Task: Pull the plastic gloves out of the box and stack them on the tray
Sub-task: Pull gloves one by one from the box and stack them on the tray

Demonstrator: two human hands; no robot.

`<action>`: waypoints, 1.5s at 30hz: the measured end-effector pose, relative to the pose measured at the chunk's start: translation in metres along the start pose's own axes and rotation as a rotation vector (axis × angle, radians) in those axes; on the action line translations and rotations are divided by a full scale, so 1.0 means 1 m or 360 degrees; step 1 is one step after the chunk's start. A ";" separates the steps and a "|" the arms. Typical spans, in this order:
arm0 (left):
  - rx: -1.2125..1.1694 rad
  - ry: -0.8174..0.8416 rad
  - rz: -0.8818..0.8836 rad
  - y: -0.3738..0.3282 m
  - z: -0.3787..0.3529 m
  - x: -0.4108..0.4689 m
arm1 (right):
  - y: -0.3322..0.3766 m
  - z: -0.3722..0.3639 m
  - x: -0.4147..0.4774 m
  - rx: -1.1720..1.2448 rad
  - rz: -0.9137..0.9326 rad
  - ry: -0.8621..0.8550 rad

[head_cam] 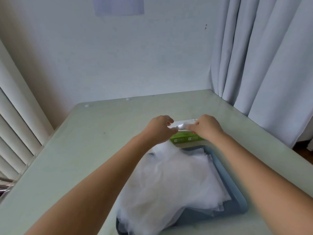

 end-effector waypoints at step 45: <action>0.0227 0.0591 0.0018 0.027 -0.079 0.027 | -0.014 -0.016 0.017 0.0282 -0.0192 -0.0289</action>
Point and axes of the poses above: each hand's wrist, its own x-axis towards the middle knuckle, its own z-axis out of the back of the hand, y = z × x, the point moved 10 cm from there along x, towards the middle knuckle, and after that the axes turned 10 degrees about -y, right-handed, at the moved point
